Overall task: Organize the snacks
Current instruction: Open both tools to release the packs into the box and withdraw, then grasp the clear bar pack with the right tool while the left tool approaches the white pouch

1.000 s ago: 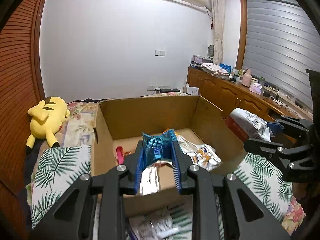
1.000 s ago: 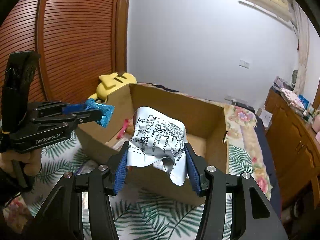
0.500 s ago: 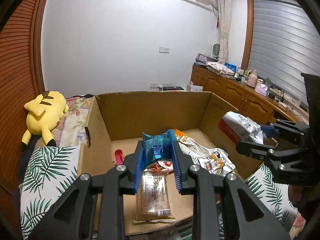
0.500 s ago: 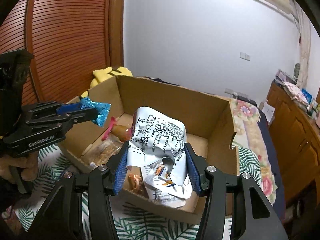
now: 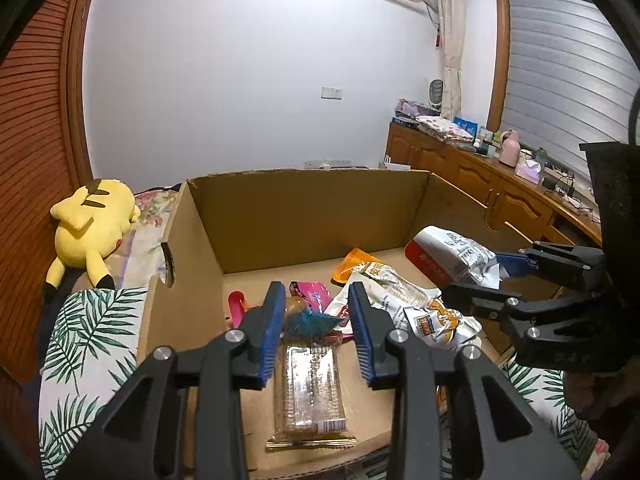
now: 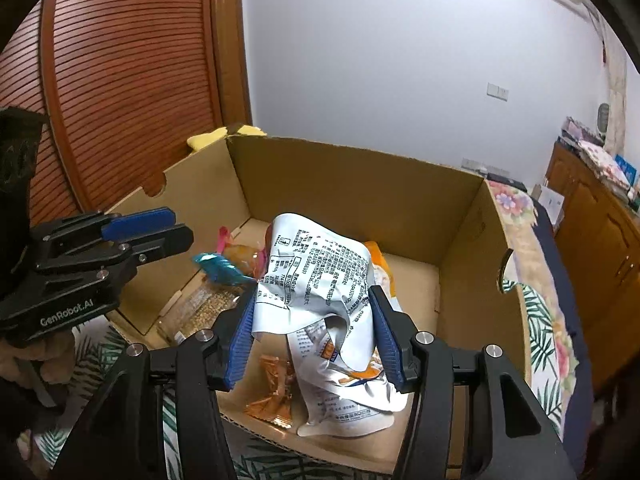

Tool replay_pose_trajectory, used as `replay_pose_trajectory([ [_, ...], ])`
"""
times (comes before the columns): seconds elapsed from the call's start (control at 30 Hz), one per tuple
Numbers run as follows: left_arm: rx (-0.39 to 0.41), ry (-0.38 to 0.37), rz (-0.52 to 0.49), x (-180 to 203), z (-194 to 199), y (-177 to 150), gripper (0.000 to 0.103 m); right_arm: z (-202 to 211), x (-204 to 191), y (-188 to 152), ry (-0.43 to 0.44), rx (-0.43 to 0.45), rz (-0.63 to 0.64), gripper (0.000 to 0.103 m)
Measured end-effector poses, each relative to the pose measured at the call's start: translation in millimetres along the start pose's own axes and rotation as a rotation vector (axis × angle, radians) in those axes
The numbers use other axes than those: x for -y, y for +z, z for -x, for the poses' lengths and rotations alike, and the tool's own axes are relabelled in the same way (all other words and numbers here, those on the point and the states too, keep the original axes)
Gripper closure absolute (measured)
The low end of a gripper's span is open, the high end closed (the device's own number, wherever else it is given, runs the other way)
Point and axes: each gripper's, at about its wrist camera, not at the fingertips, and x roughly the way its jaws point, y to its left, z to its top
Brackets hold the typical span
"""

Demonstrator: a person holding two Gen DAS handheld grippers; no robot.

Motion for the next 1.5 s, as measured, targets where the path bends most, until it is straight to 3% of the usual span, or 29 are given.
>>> replay_pose_trajectory([
  [0.7,0.009,-0.004,0.005,3,8,4,0.055,-3,-2,4,-0.018,-0.012,-0.02,0.031],
  [1.17,0.068,0.037,-0.042,2,92,-1,0.054,65,-62,-18,0.087,0.063,0.021,0.031],
  [1.5,0.018,0.081,-0.021,-22,128,-44,0.054,59,-107,-68,0.165,-0.036,0.028,0.035],
])
